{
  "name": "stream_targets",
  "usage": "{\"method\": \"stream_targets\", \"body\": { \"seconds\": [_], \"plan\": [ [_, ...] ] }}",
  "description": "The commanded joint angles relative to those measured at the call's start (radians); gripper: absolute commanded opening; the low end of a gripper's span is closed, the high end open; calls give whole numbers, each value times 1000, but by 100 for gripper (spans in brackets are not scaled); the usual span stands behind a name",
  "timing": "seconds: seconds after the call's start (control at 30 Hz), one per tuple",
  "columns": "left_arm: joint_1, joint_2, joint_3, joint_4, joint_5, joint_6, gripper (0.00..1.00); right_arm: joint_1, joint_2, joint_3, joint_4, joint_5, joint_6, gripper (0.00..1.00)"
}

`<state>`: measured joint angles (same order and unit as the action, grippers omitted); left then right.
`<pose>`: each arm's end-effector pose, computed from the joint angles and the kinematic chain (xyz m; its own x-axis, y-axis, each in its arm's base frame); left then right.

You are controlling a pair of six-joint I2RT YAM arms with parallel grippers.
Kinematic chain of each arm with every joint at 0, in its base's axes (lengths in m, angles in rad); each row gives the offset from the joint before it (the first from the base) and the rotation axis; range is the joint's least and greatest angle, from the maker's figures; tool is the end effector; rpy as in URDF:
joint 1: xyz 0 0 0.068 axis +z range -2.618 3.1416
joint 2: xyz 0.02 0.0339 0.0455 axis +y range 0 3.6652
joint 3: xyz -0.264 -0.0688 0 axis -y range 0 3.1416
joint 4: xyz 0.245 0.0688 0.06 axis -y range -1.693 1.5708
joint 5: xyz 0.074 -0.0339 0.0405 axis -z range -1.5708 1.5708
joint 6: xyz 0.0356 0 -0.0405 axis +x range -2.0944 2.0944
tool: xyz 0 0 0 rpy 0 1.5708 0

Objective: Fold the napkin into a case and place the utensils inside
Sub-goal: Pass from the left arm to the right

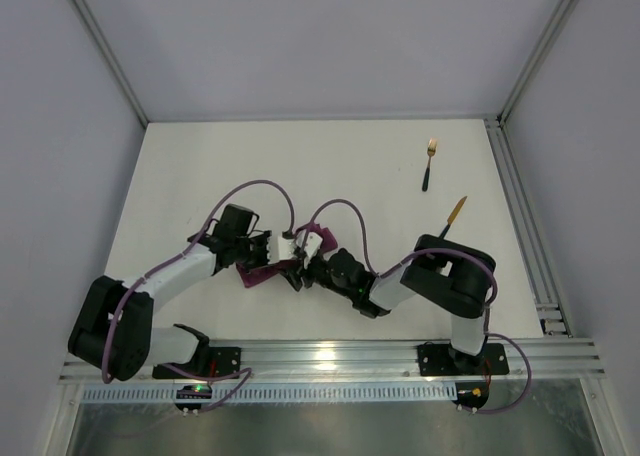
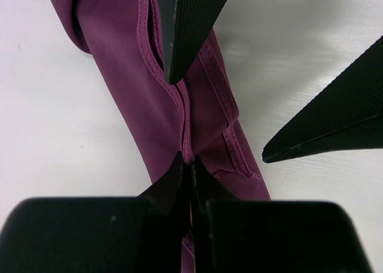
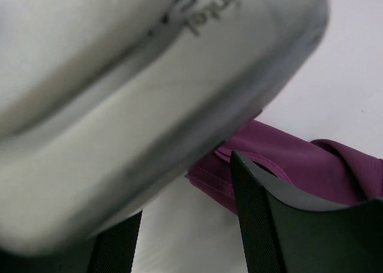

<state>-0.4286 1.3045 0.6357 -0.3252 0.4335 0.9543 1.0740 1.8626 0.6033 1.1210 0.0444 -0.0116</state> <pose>0.2102 -0.1125 0.1742 0.0369 0.7972 -0.6026 0.9606 0.1380 0.2414 0.1618 0.2952 0.1364 -0.0558 -0.1272 -0.9903 -0.8580 0.5133 -0.0176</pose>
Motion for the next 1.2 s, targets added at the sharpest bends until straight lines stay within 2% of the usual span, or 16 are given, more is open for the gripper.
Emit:
{"method": "stream_targets", "body": {
  "seconds": [0.0, 0.2, 0.53, 0.7, 0.83, 1.17],
  "plan": [
    [14, -30, 1, 9, 57, -14, 0, 14, 30, 10, 218, 70, -53, 61],
    [27, -34, 10, -24, 93, -23, 0, 37, 84, -74, 419, 129, -114, 64],
    [27, -21, 5, -15, 99, -32, 0, 61, 95, -53, 379, 158, -143, 65],
    [27, -16, 12, -15, 116, -49, 0, 83, 75, -68, 396, 153, -178, 65],
    [30, -20, 12, -25, 131, -58, 0, 86, 81, -100, 511, 173, -209, 66],
    [39, -14, 13, -37, 140, -54, 0, 109, 64, -86, 513, 170, -312, 66]
  ]
}}
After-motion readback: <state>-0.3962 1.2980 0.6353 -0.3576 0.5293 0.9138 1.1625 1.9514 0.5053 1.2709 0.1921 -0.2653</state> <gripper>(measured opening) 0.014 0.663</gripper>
